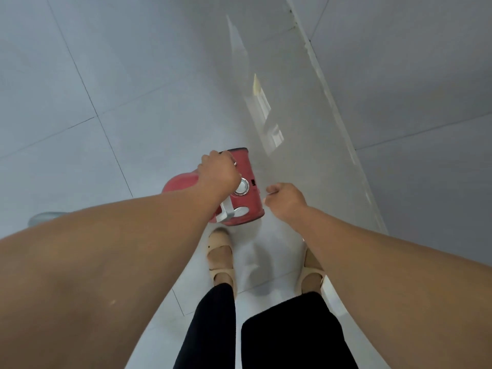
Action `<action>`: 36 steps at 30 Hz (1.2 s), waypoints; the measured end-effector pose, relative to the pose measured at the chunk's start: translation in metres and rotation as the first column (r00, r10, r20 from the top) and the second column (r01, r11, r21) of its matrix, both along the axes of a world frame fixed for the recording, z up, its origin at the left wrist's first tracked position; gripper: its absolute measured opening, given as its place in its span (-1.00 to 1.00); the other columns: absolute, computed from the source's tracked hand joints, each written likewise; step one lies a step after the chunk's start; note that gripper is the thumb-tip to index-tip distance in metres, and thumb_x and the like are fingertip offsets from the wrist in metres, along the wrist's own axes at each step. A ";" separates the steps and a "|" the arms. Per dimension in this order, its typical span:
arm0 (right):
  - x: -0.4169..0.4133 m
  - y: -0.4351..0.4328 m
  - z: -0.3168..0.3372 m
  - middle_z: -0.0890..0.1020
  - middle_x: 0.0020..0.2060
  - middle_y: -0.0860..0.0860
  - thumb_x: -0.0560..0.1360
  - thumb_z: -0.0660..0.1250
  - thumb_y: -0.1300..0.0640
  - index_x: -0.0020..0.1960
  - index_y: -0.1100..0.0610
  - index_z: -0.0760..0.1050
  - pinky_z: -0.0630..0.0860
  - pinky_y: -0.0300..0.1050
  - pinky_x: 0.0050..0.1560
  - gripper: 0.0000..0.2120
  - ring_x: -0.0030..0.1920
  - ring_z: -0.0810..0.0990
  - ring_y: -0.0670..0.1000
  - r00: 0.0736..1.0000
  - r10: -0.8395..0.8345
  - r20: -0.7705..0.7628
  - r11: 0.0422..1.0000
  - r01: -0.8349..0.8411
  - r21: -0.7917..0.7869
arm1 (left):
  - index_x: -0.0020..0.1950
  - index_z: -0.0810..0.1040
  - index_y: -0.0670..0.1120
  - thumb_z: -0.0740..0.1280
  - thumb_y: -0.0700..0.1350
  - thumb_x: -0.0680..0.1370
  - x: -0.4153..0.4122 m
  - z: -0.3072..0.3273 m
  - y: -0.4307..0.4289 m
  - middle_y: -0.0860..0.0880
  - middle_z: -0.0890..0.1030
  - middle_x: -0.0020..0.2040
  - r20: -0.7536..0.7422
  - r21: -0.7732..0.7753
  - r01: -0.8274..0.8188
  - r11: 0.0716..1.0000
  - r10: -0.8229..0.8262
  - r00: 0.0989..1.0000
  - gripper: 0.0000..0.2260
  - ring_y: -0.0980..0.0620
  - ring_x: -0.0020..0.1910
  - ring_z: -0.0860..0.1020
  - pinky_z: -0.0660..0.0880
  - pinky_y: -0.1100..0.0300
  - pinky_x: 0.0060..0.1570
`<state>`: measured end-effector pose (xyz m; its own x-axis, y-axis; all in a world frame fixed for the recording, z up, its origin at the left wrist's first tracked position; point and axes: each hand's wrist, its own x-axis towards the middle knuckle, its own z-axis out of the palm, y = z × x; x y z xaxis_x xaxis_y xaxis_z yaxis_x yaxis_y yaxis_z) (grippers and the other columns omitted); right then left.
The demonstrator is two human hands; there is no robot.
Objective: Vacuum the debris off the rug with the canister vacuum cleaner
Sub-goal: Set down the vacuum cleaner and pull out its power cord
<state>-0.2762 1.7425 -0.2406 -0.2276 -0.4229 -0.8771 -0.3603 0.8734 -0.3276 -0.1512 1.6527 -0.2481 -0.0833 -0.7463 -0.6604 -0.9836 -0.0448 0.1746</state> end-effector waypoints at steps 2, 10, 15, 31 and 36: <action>-0.003 -0.003 -0.014 0.57 0.27 0.12 0.55 0.28 0.24 0.35 0.18 0.49 0.41 -0.07 0.33 -0.63 0.27 0.53 0.13 0.998 0.061 0.008 0.998 -0.061 -0.005 | 0.32 0.46 -0.06 0.32 -0.12 0.53 -0.004 -0.015 0.005 -0.16 0.43 0.26 0.050 -0.016 -0.007 1.000 0.008 0.999 -0.64 -0.18 0.26 0.37 0.32 0.01 0.23; -0.003 -0.007 -0.058 0.55 0.28 0.17 0.55 0.30 0.22 0.34 0.24 0.45 0.39 0.01 0.36 -0.64 0.28 0.52 0.19 0.951 0.307 0.043 0.951 -0.309 0.032 | 0.40 0.29 -0.12 0.19 -0.30 0.50 0.007 -0.052 0.037 -0.12 0.27 0.40 0.118 -0.172 -0.109 0.979 0.130 0.984 -0.54 -0.22 0.34 0.29 0.28 -0.07 0.23; 0.024 0.001 -0.069 0.52 0.32 0.15 0.56 0.28 0.18 0.39 0.21 0.41 0.43 0.01 0.32 -0.59 0.29 0.51 0.17 0.912 0.406 0.056 0.914 -0.406 -0.009 | 0.37 0.31 -0.20 0.18 -0.35 0.51 0.019 -0.056 0.038 -0.18 0.30 0.37 0.080 -0.231 -0.156 0.960 0.179 0.981 -0.58 -0.27 0.29 0.32 0.34 -0.06 0.26; 0.106 -0.012 -0.123 0.26 0.52 0.04 0.61 0.20 0.19 0.57 0.18 0.09 0.31 -0.08 0.44 -0.43 0.45 0.35 0.06 0.875 0.480 0.069 0.877 -0.475 -0.070 | 0.33 0.43 -0.10 0.12 -0.40 0.50 0.110 -0.064 0.038 -0.10 0.34 0.35 -0.019 -0.392 -0.339 0.855 0.361 0.932 -0.56 -0.15 0.26 0.35 0.41 0.06 0.07; 0.100 -0.021 -0.145 0.26 0.52 0.04 0.63 0.18 0.24 0.57 0.16 0.12 0.24 -0.09 0.47 -0.46 0.48 0.30 0.06 0.867 0.498 0.031 0.865 -0.494 -0.092 | -0.02 0.56 -0.15 -0.04 -0.29 0.40 0.119 -0.081 0.049 -0.11 0.55 -0.01 0.231 -0.608 0.051 0.793 0.114 0.966 -0.60 -0.11 0.01 0.53 0.42 0.03 -0.11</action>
